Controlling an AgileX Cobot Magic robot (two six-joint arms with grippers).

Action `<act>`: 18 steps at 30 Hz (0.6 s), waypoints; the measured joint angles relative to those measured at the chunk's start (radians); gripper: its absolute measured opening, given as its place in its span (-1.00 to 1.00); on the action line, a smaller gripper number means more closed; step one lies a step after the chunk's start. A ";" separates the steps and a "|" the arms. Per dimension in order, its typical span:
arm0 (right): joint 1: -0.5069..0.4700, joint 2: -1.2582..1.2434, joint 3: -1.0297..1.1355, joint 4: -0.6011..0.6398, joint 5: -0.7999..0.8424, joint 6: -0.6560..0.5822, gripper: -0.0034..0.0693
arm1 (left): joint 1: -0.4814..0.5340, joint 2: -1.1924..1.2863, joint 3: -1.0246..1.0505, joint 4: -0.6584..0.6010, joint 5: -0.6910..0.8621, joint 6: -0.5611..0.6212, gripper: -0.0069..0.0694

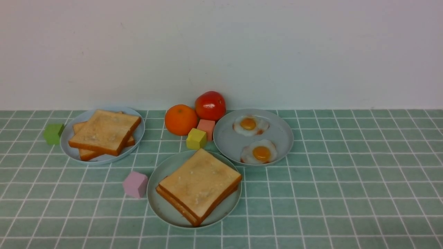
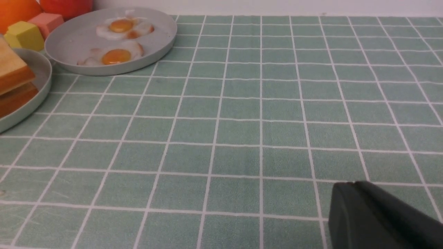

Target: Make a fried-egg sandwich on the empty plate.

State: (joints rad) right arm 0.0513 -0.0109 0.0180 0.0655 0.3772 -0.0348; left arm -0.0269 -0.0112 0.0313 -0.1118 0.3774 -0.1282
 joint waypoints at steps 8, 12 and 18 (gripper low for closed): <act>0.000 0.000 0.000 0.000 0.000 0.000 -0.87 | 0.000 0.000 0.000 0.000 0.003 -0.004 -0.85; 0.000 0.000 0.000 0.000 0.000 0.000 -0.87 | 0.001 0.000 0.000 0.000 0.003 -0.004 -0.85; 0.000 0.000 0.000 0.000 0.000 0.000 -0.85 | 0.001 0.000 0.000 0.001 0.001 -0.004 -0.85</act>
State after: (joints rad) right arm 0.0513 -0.0109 0.0180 0.0655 0.3772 -0.0348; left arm -0.0262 -0.0112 0.0313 -0.1113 0.3788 -0.1323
